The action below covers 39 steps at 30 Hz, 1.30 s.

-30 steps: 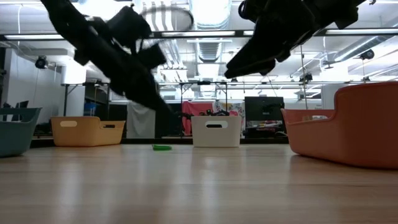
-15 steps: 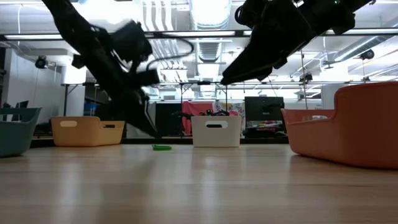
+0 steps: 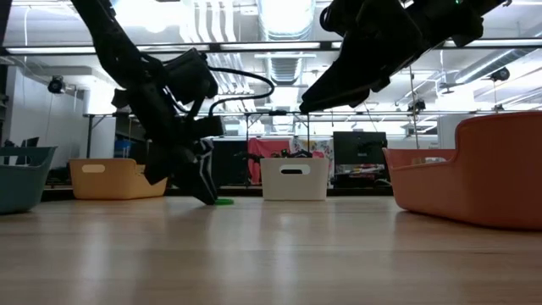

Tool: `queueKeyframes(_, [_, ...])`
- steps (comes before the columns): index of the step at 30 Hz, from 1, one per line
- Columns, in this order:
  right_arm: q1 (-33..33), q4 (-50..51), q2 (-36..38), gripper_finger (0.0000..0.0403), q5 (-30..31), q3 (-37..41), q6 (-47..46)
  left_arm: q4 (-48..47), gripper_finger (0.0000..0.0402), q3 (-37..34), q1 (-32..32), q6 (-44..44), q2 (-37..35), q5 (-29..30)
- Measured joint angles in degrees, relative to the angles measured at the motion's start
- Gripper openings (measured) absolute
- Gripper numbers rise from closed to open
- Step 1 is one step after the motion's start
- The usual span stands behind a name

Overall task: Sort rubber bands into baskets
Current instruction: Put the green rubber band into the white bin

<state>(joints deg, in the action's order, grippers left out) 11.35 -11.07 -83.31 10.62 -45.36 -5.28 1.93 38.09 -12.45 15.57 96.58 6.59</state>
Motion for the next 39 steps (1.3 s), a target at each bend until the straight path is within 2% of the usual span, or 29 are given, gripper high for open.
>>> queueKeyframes(6, [0.0,0.0,0.0,0.0171,0.0,0.0,-0.1,-0.2,0.0012,-0.1,0.1,-0.5,-0.1,-0.8])
queueKeyframes(11, [0.0,0.0,0.0,0.0171,0.0,0.0,-0.3,-0.4,0.0002,-0.2,0.3,-2.6,-1.0,-3.7])
queueKeyframes(17, [0.0,0.0,0.0,0.0171,0.0,0.0,-0.9,-1.5,0.0000,-0.7,2.9,-4.8,-6.0,-7.8])
queueKeyframes(32, [0.0,-0.9,-0.6,0.0171,0.0,0.0,-1.6,0.2,0.0000,-1.3,11.2,-11.4,-20.7,-7.7])
queueKeyframes(39, [0.0,-11.2,-4.2,0.0171,1.0,0.0,0.7,2.4,0.0000,-1.3,14.4,-16.4,-22.7,-7.1])
